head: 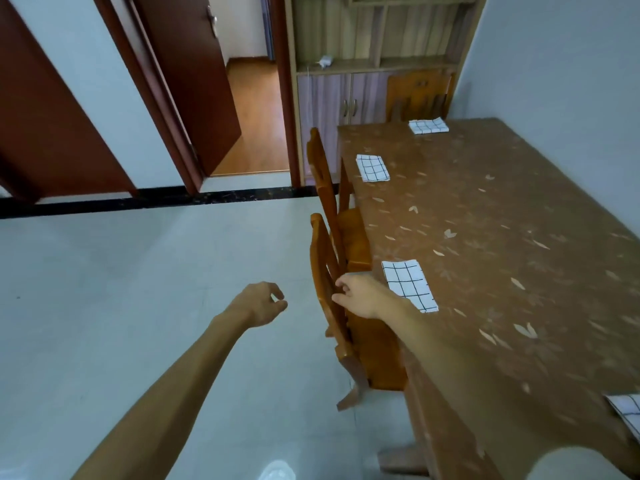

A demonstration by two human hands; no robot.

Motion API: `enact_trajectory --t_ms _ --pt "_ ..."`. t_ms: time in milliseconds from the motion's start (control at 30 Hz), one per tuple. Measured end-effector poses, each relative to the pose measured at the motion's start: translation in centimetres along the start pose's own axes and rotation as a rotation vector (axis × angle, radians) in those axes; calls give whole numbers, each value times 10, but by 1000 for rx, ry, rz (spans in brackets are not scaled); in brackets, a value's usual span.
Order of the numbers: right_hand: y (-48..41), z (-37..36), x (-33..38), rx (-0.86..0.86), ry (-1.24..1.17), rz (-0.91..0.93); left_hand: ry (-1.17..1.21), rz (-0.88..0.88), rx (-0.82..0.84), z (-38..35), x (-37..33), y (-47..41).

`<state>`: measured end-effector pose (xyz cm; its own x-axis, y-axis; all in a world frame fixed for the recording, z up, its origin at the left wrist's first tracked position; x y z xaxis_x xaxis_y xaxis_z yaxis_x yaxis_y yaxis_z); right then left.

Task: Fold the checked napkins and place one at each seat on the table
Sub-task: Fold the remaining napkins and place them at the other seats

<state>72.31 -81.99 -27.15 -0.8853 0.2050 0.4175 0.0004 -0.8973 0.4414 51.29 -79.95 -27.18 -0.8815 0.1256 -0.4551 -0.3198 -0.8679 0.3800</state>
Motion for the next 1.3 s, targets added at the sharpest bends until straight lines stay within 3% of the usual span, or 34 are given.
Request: enact_trajectory --t_ms 300,600,867,1300 --pt "-68 7 63 -16 -17 24 52 -38 10 39 26 -44" --pt "-181 25 88 -60 -123 -51 -31 -127 62 100 45 -164" --pt "-251 88 95 -83 -148 -136 -58 -211 110 170 37 -274" --pt "-360 159 61 -131 -295 -276 -24 -453 229 205 -15 -436"
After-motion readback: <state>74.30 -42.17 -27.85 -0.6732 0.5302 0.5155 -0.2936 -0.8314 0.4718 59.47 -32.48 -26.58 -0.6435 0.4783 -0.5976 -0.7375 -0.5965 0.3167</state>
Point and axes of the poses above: each hand's wrist, its own y-axis away from the middle knuckle, its own z-axis out of the back of the hand, x = y × z, the point moved 8 cm from there along -y, towards the middle knuckle, and after that the axes turned 8 degrees about -z, right-handed, at the moved point
